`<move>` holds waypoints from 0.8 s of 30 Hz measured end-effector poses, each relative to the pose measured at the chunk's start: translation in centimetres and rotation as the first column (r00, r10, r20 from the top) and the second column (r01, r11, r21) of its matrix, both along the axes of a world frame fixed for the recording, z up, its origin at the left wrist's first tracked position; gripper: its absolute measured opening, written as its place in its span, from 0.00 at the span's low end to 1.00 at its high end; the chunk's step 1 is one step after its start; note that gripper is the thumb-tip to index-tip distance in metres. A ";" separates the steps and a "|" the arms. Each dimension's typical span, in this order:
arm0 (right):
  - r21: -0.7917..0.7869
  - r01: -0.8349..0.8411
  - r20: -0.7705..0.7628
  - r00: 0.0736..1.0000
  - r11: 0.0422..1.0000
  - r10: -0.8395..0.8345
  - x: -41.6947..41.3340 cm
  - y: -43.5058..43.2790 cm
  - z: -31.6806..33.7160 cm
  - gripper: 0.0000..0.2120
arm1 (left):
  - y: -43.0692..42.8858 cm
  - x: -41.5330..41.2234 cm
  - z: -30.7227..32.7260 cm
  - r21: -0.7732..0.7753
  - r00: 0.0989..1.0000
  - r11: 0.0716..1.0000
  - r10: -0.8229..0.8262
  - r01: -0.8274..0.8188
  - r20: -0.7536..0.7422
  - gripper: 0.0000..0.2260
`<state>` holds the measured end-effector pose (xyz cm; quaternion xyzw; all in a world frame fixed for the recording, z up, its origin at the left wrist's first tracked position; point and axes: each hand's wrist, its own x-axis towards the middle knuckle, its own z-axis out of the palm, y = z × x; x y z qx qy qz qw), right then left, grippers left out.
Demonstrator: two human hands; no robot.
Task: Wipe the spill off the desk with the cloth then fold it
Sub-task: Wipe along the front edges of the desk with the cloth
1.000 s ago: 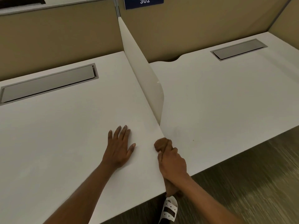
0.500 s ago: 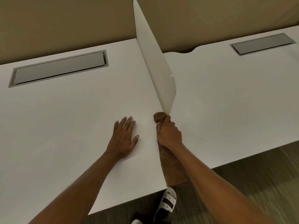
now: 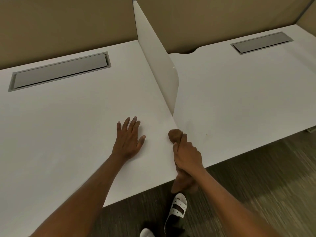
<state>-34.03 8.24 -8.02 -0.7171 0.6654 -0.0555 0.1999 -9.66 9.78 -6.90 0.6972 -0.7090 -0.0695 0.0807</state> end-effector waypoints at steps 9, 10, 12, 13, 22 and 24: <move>-0.015 0.229 0.009 0.973 0.973 -0.229 -0.2 4.2 0.6 0.19 | 5.4 -1.0 -0.8 0.075 0.972 0.970 -0.235 0.232 0.026 0.30; -0.024 0.279 0.019 0.960 0.960 -0.278 -0.1 4.6 0.6 0.18 | 6.1 -1.1 -0.9 0.077 0.964 0.961 -0.267 0.264 0.022 0.30; -0.023 0.393 0.050 0.919 0.919 -0.392 0.3 5.7 0.4 0.18 | 7.1 -1.1 -0.9 0.066 0.949 0.947 -0.315 0.313 0.016 0.29; -0.013 0.461 0.077 0.885 0.887 -0.459 0.6 6.3 0.2 0.19 | 7.3 -1.1 -0.9 0.064 0.945 0.943 -0.328 0.327 0.005 0.29; 0.115 0.799 0.341 0.527 0.591 -0.779 5.1 8.2 0.5 0.26 | 7.0 -0.9 -0.9 0.023 0.941 0.945 -0.323 0.326 -0.099 0.26; 0.155 0.809 0.348 0.493 0.567 -0.798 5.6 8.5 0.7 0.30 | 6.7 -0.8 -1.0 0.006 0.939 0.945 -0.323 0.326 -0.123 0.27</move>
